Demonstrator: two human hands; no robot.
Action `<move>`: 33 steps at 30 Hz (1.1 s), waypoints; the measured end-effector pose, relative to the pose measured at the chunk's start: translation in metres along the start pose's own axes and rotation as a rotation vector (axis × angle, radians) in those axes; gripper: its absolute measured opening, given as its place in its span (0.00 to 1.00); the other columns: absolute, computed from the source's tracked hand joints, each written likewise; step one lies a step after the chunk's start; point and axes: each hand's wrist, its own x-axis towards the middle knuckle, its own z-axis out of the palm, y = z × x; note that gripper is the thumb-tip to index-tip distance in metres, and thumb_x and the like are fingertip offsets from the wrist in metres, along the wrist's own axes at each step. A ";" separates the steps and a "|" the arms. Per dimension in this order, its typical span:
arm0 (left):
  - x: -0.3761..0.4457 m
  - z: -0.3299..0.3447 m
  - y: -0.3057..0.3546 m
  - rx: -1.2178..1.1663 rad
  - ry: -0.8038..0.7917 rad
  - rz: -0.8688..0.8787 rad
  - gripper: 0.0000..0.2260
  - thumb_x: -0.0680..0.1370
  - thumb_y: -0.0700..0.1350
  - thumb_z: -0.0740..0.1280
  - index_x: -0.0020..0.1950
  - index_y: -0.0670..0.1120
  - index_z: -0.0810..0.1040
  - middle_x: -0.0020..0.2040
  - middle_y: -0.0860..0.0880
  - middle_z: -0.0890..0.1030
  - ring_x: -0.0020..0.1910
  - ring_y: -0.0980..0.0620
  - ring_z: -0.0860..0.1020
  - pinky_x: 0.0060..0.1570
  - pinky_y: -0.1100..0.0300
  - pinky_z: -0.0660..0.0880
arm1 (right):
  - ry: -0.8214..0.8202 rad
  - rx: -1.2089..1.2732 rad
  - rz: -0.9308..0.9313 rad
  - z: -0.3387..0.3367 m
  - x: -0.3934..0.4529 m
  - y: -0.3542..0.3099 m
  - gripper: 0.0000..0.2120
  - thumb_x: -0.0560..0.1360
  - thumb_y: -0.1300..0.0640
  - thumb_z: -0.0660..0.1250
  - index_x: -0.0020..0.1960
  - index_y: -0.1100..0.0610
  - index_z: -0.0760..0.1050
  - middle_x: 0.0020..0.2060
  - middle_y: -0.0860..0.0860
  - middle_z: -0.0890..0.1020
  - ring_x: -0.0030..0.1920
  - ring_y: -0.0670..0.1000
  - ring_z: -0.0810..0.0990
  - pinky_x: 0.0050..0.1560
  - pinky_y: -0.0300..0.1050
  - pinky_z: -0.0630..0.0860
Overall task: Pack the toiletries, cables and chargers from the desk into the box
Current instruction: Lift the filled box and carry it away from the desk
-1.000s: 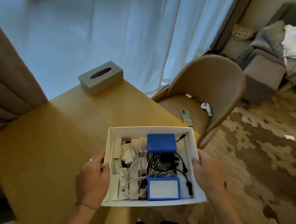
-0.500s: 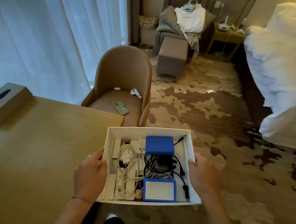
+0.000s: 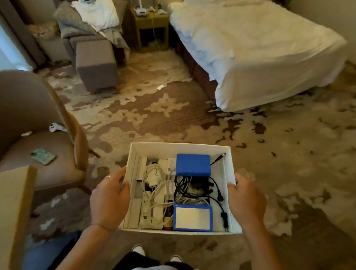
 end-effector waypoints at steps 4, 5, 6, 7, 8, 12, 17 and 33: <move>0.008 0.046 0.060 -0.023 -0.120 0.146 0.17 0.80 0.44 0.65 0.69 0.53 0.76 0.43 0.51 0.83 0.40 0.53 0.80 0.44 0.48 0.80 | 0.114 0.009 0.178 -0.033 -0.011 0.065 0.10 0.80 0.59 0.64 0.41 0.59 0.75 0.30 0.52 0.76 0.30 0.50 0.73 0.32 0.44 0.67; 0.009 0.058 0.074 -0.028 -0.152 0.180 0.17 0.80 0.44 0.65 0.68 0.53 0.76 0.44 0.51 0.83 0.41 0.52 0.80 0.44 0.48 0.80 | 0.141 0.012 0.217 -0.041 -0.015 0.081 0.11 0.80 0.59 0.65 0.39 0.59 0.74 0.29 0.51 0.75 0.30 0.51 0.73 0.32 0.45 0.69; 0.010 0.069 0.087 -0.041 -0.183 0.219 0.17 0.80 0.44 0.65 0.68 0.53 0.76 0.45 0.51 0.84 0.41 0.52 0.81 0.44 0.47 0.80 | 0.164 0.012 0.256 -0.048 -0.018 0.096 0.11 0.80 0.59 0.65 0.39 0.59 0.74 0.30 0.52 0.76 0.31 0.51 0.74 0.33 0.46 0.71; 0.010 0.081 0.100 -0.059 -0.214 0.260 0.17 0.79 0.43 0.65 0.68 0.53 0.76 0.46 0.52 0.84 0.41 0.52 0.81 0.43 0.47 0.81 | 0.186 0.007 0.292 -0.055 -0.021 0.111 0.10 0.80 0.58 0.65 0.41 0.60 0.75 0.32 0.52 0.77 0.32 0.52 0.74 0.34 0.46 0.72; 0.009 0.093 0.112 -0.074 -0.241 0.295 0.17 0.79 0.42 0.66 0.68 0.53 0.77 0.45 0.52 0.84 0.41 0.52 0.81 0.42 0.48 0.81 | 0.208 0.001 0.325 -0.062 -0.024 0.126 0.09 0.80 0.58 0.65 0.43 0.61 0.76 0.34 0.52 0.79 0.33 0.51 0.74 0.35 0.45 0.71; 0.003 0.140 0.162 -0.098 -0.313 0.393 0.18 0.78 0.41 0.66 0.67 0.55 0.78 0.41 0.59 0.79 0.35 0.58 0.79 0.33 0.59 0.77 | 0.271 0.003 0.429 -0.089 -0.034 0.178 0.07 0.80 0.58 0.64 0.45 0.59 0.78 0.38 0.55 0.82 0.35 0.51 0.76 0.35 0.45 0.73; -0.008 0.189 0.226 -0.119 -0.396 0.568 0.21 0.76 0.39 0.67 0.65 0.58 0.77 0.35 0.65 0.75 0.32 0.63 0.75 0.29 0.66 0.69 | 0.349 -0.047 0.629 -0.116 -0.048 0.232 0.10 0.81 0.57 0.64 0.41 0.53 0.73 0.32 0.49 0.76 0.31 0.44 0.69 0.29 0.38 0.59; -0.079 0.342 0.404 -0.070 -0.567 0.817 0.19 0.77 0.40 0.66 0.66 0.56 0.78 0.41 0.53 0.83 0.30 0.64 0.69 0.30 0.69 0.63 | 0.398 0.015 0.985 -0.189 -0.071 0.395 0.08 0.82 0.56 0.63 0.48 0.58 0.78 0.37 0.54 0.80 0.37 0.51 0.79 0.38 0.45 0.74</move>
